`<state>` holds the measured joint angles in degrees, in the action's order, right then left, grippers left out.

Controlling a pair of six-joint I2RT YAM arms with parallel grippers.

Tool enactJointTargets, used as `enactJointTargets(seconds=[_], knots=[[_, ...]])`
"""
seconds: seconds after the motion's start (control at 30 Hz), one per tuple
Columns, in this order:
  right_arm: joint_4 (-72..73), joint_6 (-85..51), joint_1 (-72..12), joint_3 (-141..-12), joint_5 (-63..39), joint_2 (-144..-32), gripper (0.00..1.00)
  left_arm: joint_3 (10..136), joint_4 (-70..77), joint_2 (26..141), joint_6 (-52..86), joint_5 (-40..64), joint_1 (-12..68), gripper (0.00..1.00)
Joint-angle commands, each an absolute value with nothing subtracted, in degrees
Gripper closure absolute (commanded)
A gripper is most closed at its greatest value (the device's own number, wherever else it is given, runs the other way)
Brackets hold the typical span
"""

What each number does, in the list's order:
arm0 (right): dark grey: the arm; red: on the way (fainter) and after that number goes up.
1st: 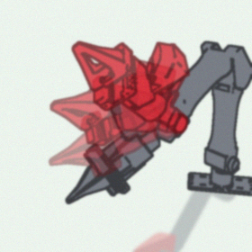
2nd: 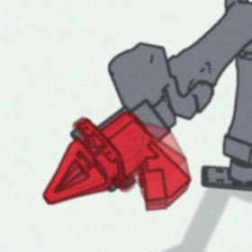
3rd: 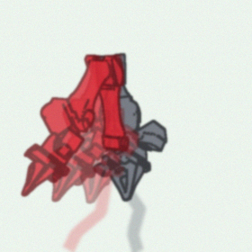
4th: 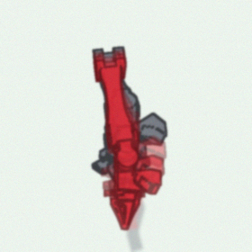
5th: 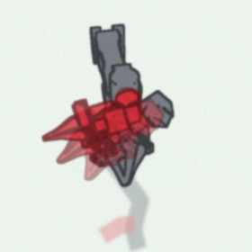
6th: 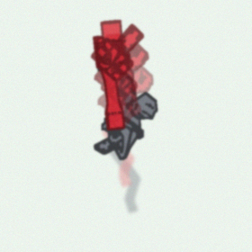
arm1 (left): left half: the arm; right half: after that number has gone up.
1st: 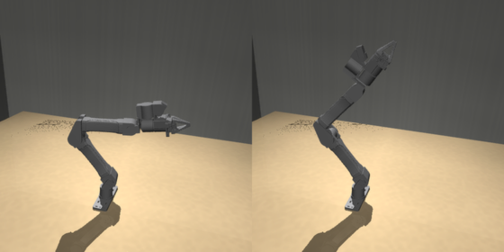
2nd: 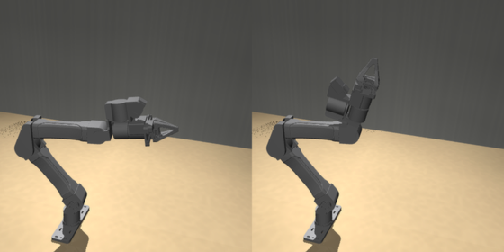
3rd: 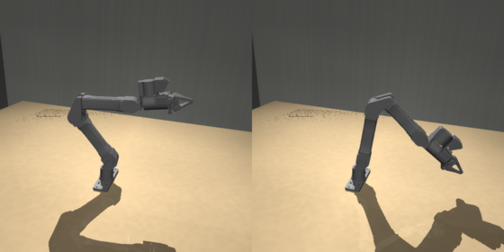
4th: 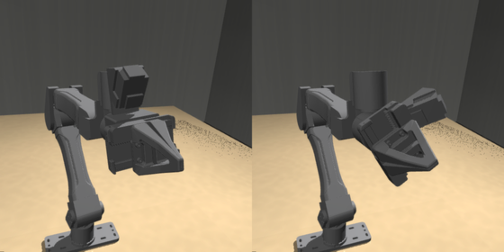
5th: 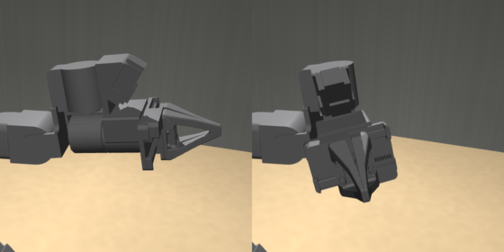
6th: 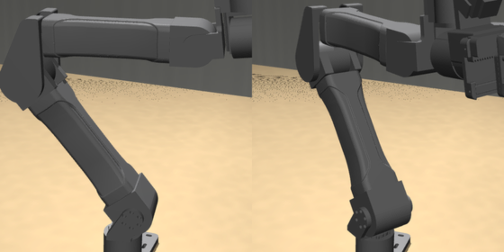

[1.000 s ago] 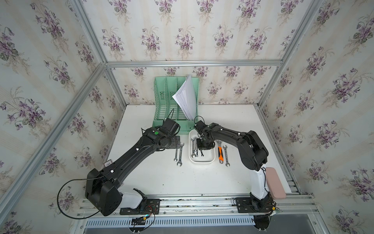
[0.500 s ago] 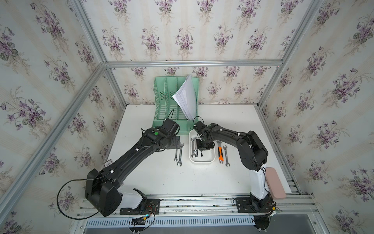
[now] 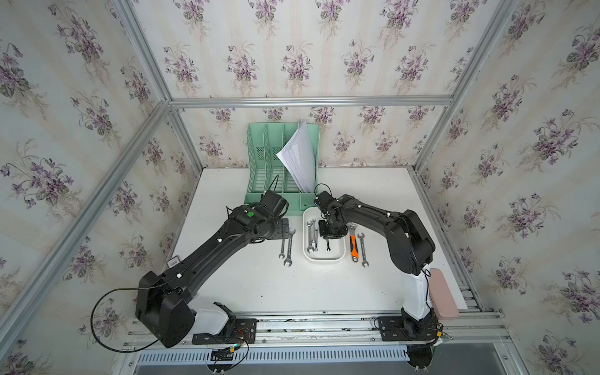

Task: Take out the wrench from the storage box
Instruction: Pick up the wrench from the storage box.

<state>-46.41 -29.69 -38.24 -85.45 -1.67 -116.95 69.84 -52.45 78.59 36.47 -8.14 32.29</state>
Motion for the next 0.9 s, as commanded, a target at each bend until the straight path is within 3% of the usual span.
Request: enactJointTargets(seconds=[0.0, 0.13, 0.47, 0.87], knots=[[-45.8, -30.16, -38.3, -84.69, -2.55, -117.39, 0.71, 69.75, -51.5, 78.84, 36.74, -8.02, 32.26, 0.01], [-45.77, -29.88, -38.32, -84.6, -2.46, -118.85, 0.72, 69.54, -51.36, 78.93, 36.75, -8.09, 32.26, 0.01], [-46.16, -29.53, -38.25, -84.99, -2.81, -119.97, 0.93, 69.52, -51.39, 78.84, 36.79, -8.13, 32.26, 0.01], [-48.11, -29.12, -38.29, -88.88, -2.17, -119.85, 0.97, 69.45, -51.84, 78.15, 36.86, -8.4, 32.26, 0.01]])
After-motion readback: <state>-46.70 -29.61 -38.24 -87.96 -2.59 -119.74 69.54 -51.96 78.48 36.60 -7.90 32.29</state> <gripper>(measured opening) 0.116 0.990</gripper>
